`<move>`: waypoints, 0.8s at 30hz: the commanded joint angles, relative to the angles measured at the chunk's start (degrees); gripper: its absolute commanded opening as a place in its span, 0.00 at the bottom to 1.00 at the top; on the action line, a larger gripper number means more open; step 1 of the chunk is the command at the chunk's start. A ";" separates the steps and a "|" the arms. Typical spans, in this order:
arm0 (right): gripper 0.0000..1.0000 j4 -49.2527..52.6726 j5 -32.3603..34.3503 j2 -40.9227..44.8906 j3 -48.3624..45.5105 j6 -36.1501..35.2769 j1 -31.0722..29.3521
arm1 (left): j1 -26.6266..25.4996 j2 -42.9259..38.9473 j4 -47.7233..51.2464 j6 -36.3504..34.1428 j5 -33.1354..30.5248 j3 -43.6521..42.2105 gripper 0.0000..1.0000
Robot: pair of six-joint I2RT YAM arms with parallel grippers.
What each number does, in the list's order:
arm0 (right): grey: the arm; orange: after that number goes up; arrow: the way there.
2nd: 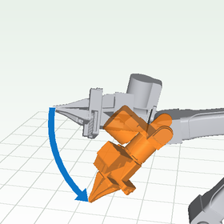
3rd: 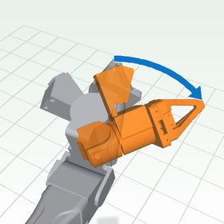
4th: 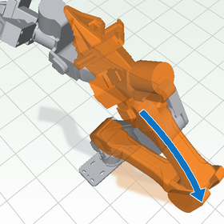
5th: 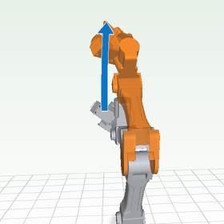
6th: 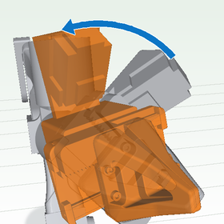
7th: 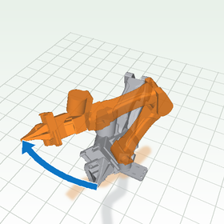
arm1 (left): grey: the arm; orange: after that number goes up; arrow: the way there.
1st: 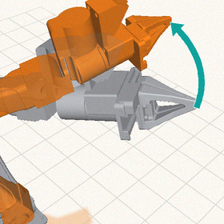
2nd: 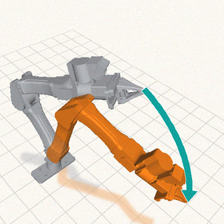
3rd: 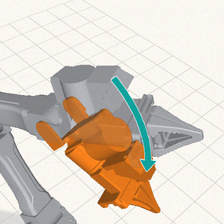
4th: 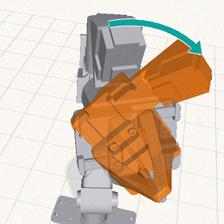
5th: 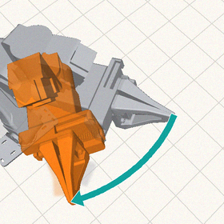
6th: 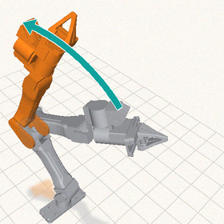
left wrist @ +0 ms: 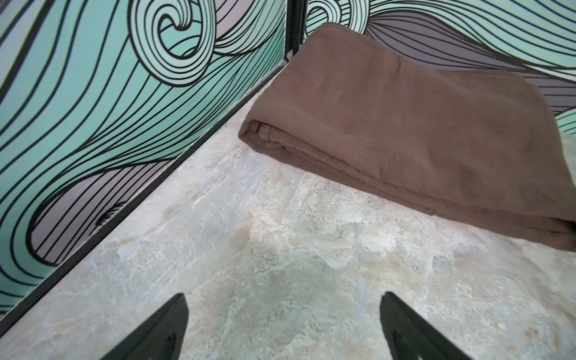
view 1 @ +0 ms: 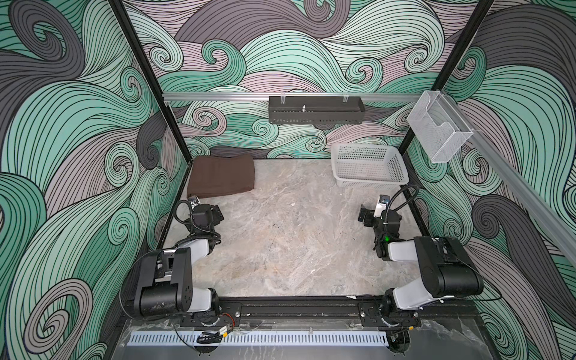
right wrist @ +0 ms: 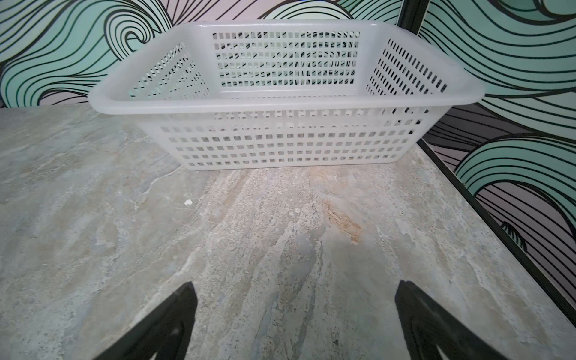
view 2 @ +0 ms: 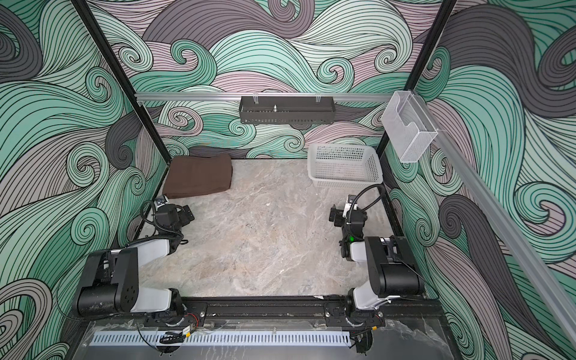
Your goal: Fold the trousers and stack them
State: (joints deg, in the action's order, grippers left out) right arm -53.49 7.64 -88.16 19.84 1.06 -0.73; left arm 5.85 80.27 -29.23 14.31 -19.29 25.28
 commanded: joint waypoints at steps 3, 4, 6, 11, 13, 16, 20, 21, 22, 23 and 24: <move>0.99 1.46 -1.22 0.22 1.30 0.17 0.11 | -1.93 4.01 -4.53 -6.34 4.30 2.33 0.98; 0.99 1.74 -1.01 0.18 1.49 0.13 0.00 | -2.22 5.00 -4.17 -7.34 5.60 3.06 0.98; 0.99 2.42 -0.35 0.20 1.79 0.02 -0.29 | -2.24 5.52 -6.21 -8.03 7.16 2.12 0.98; 0.99 2.25 -0.21 0.18 1.70 -0.02 -0.41 | -2.59 6.47 -9.75 -8.36 7.15 0.47 0.99; 0.99 2.30 -0.07 0.19 1.74 -0.17 -0.49 | -2.68 6.65 -10.72 -8.67 7.05 0.26 0.99; 0.99 3.33 0.54 0.12 2.34 -1.08 -1.29 | -2.82 6.60 -10.32 -8.53 6.94 0.36 0.99; 0.99 4.05 1.02 0.00 2.91 -1.94 -2.11 | -2.78 6.72 -10.38 -8.62 6.91 0.35 0.99; 0.99 4.05 1.09 -0.08 2.87 -1.94 -2.17 | -2.77 6.68 -10.41 -8.64 6.90 0.37 0.99; 0.99 4.01 1.09 0.00 2.92 -1.90 -2.13 | -2.77 6.66 -10.45 -8.71 6.81 0.32 0.99; 0.99 4.08 1.06 -0.02 2.90 -1.94 -2.12 | -2.83 6.65 -10.42 -8.68 6.73 0.26 0.99; 0.99 4.07 1.06 -0.08 2.87 -1.94 -2.10 | -2.86 6.66 -10.41 -8.69 6.72 0.31 0.98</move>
State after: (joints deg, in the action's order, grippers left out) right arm -49.67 7.68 -88.16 21.78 -0.23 -2.68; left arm 3.29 86.78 -38.26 6.42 -12.82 25.26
